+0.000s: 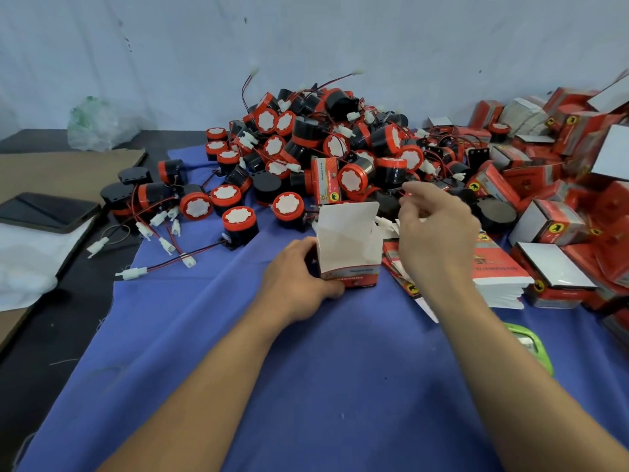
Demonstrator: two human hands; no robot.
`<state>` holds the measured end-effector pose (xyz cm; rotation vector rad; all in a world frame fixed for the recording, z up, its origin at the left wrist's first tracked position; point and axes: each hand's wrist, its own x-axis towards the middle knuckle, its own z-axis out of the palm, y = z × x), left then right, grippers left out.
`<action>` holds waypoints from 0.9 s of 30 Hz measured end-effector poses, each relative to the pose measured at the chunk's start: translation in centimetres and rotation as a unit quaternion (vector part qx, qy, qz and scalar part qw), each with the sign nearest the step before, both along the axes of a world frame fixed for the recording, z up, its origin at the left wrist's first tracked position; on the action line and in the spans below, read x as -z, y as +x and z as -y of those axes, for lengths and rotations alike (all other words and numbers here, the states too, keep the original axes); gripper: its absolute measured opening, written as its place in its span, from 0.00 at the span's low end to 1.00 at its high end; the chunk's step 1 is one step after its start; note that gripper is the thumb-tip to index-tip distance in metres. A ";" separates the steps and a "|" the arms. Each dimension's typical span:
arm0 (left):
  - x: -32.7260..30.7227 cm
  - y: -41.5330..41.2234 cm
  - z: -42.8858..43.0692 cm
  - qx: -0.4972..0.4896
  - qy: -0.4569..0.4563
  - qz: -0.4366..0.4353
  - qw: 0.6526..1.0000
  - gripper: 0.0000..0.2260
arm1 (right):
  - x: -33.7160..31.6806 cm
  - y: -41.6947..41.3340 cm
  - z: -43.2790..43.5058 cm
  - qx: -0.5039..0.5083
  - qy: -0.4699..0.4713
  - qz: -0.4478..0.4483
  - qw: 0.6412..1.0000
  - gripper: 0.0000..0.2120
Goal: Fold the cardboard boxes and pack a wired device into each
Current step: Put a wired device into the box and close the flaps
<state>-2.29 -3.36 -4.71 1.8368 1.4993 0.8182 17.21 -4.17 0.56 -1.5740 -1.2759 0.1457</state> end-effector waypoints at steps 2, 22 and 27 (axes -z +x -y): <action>0.1 0.0 0.0 0.000 -0.002 0.000 1.000 0.26 | -0.2 0.9 -2.7 -0.018 -0.094 0.081 0.992 0.20; 0.3 0.1 0.1 -0.008 0.014 -0.019 1.000 0.27 | -1.3 1.6 0.7 -0.069 0.036 -0.506 0.859 0.19; 0.2 0.1 0.3 -0.011 0.017 -0.028 0.999 0.28 | 0.2 0.4 2.6 -0.238 -0.110 -0.560 0.786 0.16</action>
